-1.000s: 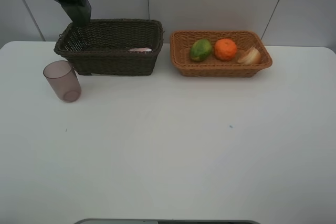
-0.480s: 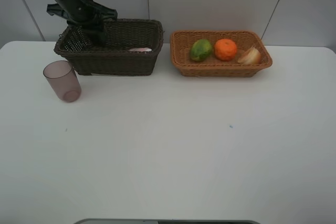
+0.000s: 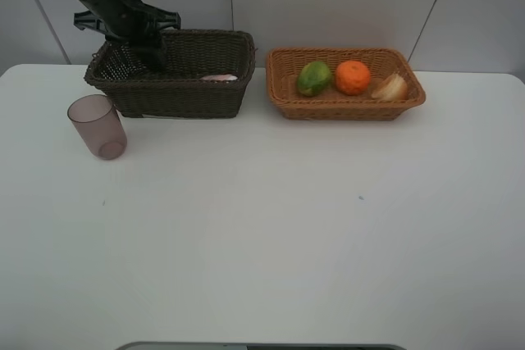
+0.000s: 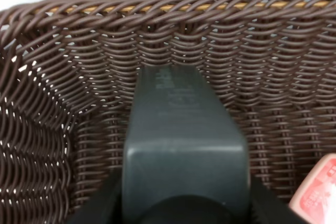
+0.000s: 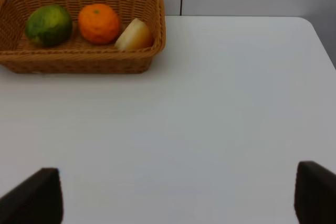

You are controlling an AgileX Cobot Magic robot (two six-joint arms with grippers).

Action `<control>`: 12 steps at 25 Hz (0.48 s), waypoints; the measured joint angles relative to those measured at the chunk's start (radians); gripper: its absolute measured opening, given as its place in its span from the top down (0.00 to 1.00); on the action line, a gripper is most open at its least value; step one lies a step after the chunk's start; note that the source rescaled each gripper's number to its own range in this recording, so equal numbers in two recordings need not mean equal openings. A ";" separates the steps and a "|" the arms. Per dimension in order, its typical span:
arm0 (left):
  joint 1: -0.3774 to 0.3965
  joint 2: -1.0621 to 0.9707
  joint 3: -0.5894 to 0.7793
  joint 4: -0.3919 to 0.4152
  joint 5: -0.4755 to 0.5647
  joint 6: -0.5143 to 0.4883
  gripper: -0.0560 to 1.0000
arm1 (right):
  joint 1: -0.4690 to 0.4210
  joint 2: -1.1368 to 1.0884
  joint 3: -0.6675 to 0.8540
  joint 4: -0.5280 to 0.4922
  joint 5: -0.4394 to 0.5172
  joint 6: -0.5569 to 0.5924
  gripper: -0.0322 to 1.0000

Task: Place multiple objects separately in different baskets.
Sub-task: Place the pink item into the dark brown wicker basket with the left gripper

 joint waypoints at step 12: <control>0.000 0.001 -0.001 -0.007 -0.003 0.001 0.00 | 0.000 0.000 0.000 0.000 0.000 0.000 0.12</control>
